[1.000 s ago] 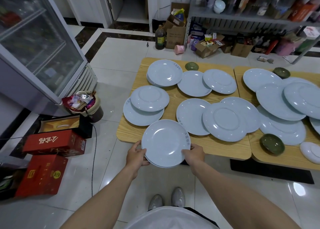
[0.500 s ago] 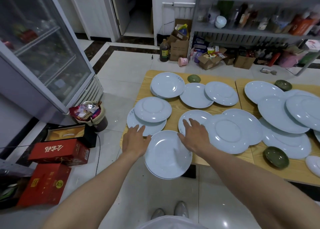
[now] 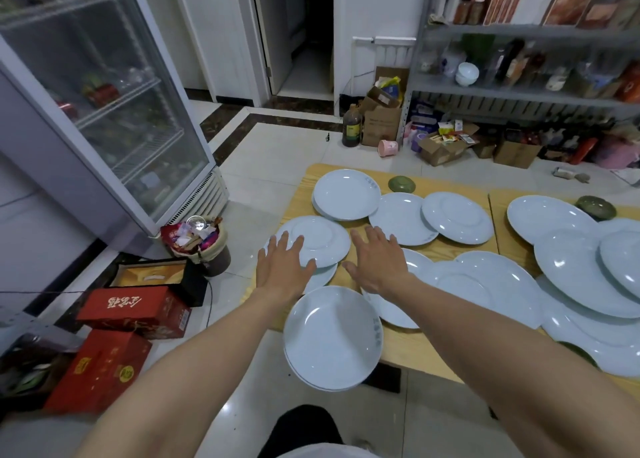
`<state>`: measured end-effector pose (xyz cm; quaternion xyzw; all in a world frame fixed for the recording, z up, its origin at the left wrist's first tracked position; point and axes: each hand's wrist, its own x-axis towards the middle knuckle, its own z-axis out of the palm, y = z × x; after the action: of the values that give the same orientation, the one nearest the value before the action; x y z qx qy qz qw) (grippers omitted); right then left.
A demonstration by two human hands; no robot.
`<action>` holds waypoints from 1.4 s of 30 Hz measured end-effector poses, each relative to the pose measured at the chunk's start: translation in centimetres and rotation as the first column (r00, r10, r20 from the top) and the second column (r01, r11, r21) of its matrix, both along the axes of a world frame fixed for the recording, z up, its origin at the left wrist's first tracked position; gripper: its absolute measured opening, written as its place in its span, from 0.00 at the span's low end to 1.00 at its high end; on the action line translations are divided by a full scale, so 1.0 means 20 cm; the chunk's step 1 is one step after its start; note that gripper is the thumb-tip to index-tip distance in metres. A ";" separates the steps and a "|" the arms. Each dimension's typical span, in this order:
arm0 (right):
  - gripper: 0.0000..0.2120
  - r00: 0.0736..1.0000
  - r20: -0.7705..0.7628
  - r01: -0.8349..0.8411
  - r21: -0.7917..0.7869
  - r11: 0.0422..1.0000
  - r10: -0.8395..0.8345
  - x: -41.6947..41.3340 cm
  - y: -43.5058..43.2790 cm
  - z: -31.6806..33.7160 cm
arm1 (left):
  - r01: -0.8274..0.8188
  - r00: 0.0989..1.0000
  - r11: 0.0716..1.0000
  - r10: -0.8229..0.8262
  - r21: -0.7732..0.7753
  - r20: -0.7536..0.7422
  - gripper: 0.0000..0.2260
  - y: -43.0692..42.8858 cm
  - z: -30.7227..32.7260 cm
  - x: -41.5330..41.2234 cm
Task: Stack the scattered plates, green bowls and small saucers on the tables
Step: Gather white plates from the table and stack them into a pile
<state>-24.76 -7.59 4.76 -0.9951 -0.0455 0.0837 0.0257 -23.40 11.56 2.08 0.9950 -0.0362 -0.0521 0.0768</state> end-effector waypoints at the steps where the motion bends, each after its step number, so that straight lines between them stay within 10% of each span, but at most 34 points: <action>1: 0.34 1.000 -0.009 -0.003 0.003 1.000 0.003 0.02 0.00 -0.01 | -0.006 1.000 1.000 0.006 -0.003 -0.004 0.28 0.00 0.00 0.02; 15: 0.33 0.976 -0.148 0.190 0.198 0.962 -0.162 0.43 0.11 -0.23 | -0.130 0.976 0.982 0.103 -0.138 -0.190 0.29 0.04 -0.16 0.46; 21: 0.45 0.826 -0.440 0.538 0.429 0.725 -0.352 0.60 0.18 -0.42 | -0.465 0.858 0.824 0.330 -0.322 -0.395 0.32 0.08 -0.27 0.63; 29: 0.31 0.665 -0.561 0.743 0.565 0.359 -0.493 0.66 0.21 -0.45 | -0.610 0.786 0.632 0.404 -0.478 -0.469 0.36 0.13 -0.41 0.68; 42: 0.37 0.556 -0.627 0.806 0.567 0.170 -0.546 0.65 0.26 -0.43 | -0.722 0.692 0.479 0.500 -0.499 -0.521 0.27 0.17 -0.43 0.70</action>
<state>-11.79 -2.31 -3.82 -0.7449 0.3781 0.1708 0.5225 -9.42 14.96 -6.62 0.8192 0.3215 -0.1566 0.4483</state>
